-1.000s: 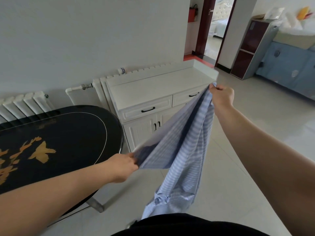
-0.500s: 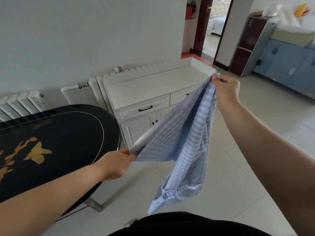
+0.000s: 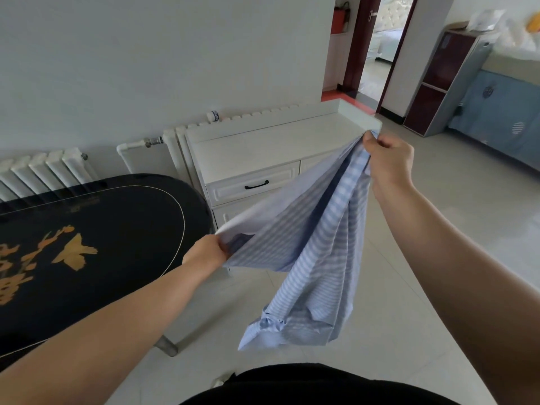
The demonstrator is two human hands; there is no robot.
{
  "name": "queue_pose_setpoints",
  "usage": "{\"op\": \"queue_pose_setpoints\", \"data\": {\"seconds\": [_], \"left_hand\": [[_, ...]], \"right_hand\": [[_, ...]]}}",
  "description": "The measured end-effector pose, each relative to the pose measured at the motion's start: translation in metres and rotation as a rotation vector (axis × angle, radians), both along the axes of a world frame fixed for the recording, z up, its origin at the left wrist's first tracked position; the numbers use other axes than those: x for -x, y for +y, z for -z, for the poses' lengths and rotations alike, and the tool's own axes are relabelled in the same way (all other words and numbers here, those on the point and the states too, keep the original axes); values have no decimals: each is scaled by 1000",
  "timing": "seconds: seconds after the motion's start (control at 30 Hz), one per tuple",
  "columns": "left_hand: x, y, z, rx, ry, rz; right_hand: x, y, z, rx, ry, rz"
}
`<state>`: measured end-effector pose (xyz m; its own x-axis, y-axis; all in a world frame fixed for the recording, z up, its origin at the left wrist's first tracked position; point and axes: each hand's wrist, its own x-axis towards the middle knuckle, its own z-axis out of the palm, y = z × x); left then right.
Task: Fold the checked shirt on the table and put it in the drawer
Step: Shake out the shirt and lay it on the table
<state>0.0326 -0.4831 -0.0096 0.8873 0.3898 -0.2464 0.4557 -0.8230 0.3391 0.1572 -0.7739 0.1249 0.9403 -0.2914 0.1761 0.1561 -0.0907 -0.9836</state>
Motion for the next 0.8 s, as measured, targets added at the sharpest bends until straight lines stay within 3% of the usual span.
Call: {"op": "queue_pose_setpoints", "data": {"seconds": [0.17, 0.3, 0.47, 0.57, 0.67, 0.8], "left_hand": [[-9, 12, -9, 17, -61, -53], [-19, 28, -12, -64, 12, 15], [-17, 31, -3, -38, 124, -85], [-11, 25, 6, -144, 81, -111], [-10, 28, 4, -333, -16, 11], [-25, 47, -22, -407, -176, 23]], "right_hand": [[5, 0, 6, 44, -4, 9], [7, -7, 16, 17, 20, 23], [10, -7, 32, -31, 85, 21], [13, -4, 38, -42, 89, -1], [17, -6, 40, -9, 58, 4], [18, -26, 46, 220, -85, 32]]}}
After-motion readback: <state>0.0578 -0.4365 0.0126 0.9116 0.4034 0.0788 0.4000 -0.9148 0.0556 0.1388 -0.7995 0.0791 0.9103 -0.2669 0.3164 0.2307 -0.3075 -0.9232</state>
